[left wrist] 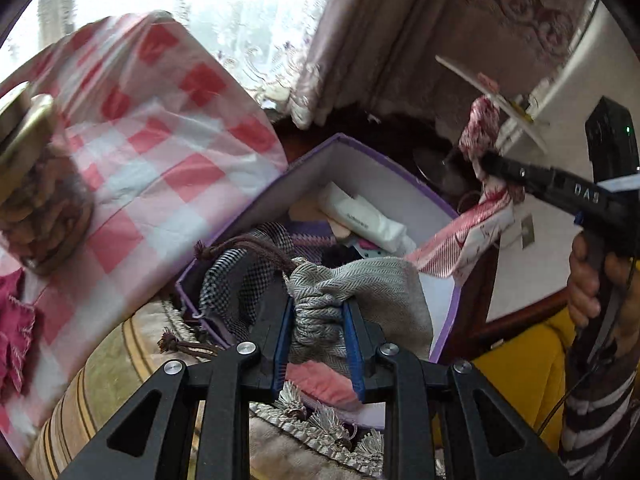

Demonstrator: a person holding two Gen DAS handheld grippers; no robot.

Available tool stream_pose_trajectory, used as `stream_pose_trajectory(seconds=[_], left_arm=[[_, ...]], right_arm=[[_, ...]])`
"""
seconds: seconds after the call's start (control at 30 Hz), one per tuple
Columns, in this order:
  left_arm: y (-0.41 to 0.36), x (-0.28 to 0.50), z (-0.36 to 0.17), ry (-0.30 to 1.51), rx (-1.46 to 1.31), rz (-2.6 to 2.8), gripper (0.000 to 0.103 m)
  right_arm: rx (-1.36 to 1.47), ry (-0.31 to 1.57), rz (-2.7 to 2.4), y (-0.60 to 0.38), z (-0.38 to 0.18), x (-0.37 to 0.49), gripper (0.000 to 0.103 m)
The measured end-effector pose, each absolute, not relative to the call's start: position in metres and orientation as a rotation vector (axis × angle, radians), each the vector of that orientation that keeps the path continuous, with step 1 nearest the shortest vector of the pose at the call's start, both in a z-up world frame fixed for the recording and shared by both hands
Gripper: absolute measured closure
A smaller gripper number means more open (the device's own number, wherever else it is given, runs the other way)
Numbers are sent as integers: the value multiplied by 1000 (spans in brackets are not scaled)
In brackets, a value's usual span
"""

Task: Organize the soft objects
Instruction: 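Carry the pouch and patterned cloth into the box and open both tools, then move both open tools back to the pink fingerless gloves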

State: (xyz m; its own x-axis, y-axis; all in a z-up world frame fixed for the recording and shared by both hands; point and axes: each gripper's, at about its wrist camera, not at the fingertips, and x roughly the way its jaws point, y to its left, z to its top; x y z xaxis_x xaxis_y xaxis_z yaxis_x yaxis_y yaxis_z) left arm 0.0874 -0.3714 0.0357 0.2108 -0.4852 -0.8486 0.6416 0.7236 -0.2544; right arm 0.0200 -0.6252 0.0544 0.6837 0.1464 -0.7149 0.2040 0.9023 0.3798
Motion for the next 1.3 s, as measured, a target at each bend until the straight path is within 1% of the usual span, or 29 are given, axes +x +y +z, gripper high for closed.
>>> stream_pose_trajectory(seconds=[0.2,0.37,0.47,0.53,0.57,0.6,0.63,0.8,1.0,1.1,1.3], left_arm=[[-409,86,20,1115,425,-838,77],[-428,79,4,1142,581,-910,77],[-438,71,-9,1178,659,-949,74],[-443,69,-20,1223,709,-961,59],[-444,68,-25,1246,721,-963,43],[-443,68,-27,1255,722,-957,34],[-441,68,-26,1255,715,-951,32],[-415,86,-7,1231,562,-867,31],[-332,114,37,1103,92,-752,31],[-289,113,48,1035,-81,-696,31],[-229,96,63,930,-177,-560,31]], right_arm=[[499,827,-53,-644,42,15,75],[509,828,-48,-649,40,14,75],[511,827,-46,-650,39,14,75],[509,830,-42,-650,39,15,75],[508,832,-40,-649,39,15,75],[506,834,-37,-649,39,15,75],[503,836,-35,-648,39,15,75],[477,850,-2,-641,39,18,75],[399,889,53,-618,38,23,75],[366,917,95,-601,36,28,75],[280,1004,146,-562,23,34,74]])
